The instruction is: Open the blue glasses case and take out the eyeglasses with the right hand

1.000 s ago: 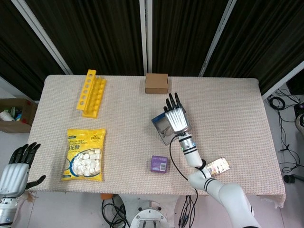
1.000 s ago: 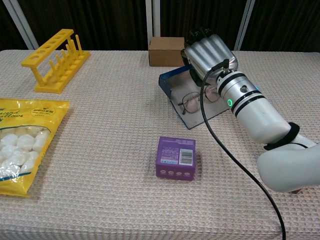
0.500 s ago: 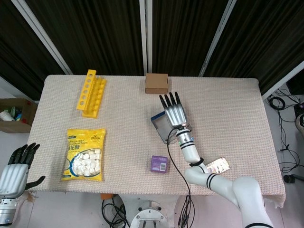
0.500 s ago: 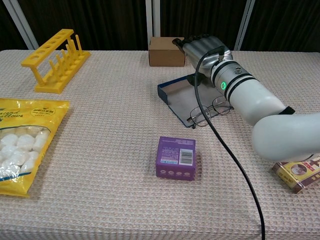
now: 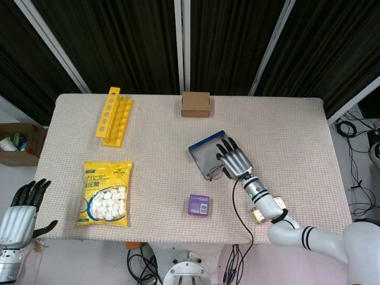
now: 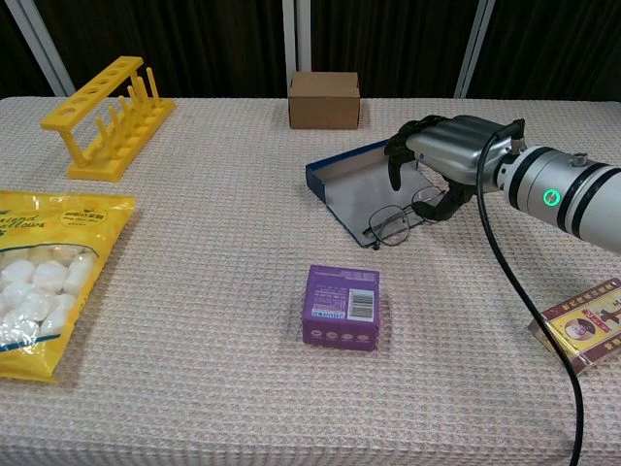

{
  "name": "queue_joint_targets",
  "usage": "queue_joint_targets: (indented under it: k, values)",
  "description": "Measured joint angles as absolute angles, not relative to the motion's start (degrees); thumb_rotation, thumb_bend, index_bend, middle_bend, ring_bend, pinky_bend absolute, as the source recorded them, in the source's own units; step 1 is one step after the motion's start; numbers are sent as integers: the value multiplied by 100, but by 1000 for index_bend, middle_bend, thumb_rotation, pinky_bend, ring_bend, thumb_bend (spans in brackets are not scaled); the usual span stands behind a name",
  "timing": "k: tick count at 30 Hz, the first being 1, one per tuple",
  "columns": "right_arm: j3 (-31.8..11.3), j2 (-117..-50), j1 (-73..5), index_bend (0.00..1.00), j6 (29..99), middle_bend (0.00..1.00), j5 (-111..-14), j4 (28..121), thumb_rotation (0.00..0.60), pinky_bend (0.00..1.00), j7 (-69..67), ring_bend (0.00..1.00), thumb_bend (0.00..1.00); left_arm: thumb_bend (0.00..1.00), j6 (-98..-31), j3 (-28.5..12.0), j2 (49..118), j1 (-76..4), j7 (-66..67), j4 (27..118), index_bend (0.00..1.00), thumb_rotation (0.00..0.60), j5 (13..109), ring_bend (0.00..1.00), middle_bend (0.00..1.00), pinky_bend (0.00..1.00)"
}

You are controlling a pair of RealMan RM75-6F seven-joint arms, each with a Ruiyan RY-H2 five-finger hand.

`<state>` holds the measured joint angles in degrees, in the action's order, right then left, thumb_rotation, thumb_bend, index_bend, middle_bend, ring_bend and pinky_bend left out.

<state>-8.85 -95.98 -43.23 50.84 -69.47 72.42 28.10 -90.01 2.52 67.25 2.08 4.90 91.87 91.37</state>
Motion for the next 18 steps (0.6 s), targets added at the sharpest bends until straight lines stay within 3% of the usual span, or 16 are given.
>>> queue_joint_targets:
  k: [18]
  values:
    - [-745, -9947, -4409, 518, 5113, 207, -7335, 6520, 600, 0, 2333, 0, 370, 125, -9056, 240, 6693, 256, 533, 9233, 73, 600, 9112, 45, 65, 105]
